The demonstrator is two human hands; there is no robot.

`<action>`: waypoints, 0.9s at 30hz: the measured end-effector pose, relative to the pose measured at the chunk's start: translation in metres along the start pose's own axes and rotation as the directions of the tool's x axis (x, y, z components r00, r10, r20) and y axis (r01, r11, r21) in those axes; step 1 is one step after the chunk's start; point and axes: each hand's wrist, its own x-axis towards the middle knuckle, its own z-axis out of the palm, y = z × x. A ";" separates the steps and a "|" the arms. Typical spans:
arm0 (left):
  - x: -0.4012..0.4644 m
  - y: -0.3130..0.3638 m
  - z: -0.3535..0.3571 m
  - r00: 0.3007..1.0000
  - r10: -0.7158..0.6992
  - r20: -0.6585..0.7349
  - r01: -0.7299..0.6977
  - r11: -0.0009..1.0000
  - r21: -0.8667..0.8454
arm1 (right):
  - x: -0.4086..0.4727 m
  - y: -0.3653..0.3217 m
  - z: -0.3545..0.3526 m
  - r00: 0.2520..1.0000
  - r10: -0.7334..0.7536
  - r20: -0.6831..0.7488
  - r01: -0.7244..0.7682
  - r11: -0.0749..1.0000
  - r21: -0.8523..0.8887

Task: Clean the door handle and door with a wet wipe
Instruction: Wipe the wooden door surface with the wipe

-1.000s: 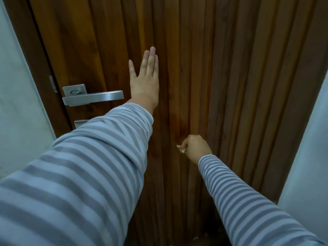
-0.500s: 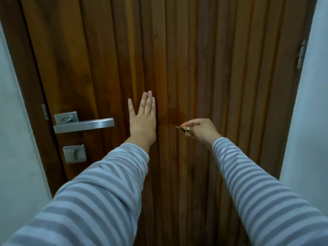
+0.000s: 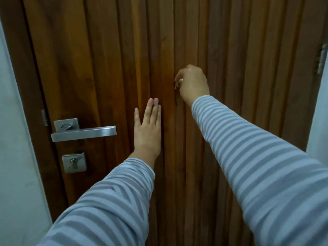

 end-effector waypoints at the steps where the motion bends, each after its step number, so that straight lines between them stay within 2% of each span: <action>1: 0.001 0.000 0.001 1.000 0.001 -0.004 -0.001 1.000 -0.001 | 0.003 -0.002 0.002 0.999 -0.020 -0.030 0.020 1.000 0.009; 5: 0.001 -0.001 0.002 1.000 0.004 -0.019 -0.004 1.000 -0.008 | 0.001 0.003 0.020 0.988 0.036 -0.151 -0.008 0.983 0.181; 8: 0.000 -0.001 0.002 1.000 -0.001 -0.020 0.001 1.000 -0.004 | -0.010 0.012 0.028 0.991 0.035 -0.132 -0.007 0.977 0.214; 24: -0.001 -0.001 0.000 1.000 -0.008 -0.014 0.008 1.000 0.028 | -0.077 0.031 0.055 0.999 0.041 -0.025 -0.036 0.984 0.175; 27: 0.000 0.000 0.001 1.000 -0.018 -0.017 0.018 0.999 0.035 | -0.086 0.034 0.058 0.999 0.042 -0.010 -0.041 0.992 0.121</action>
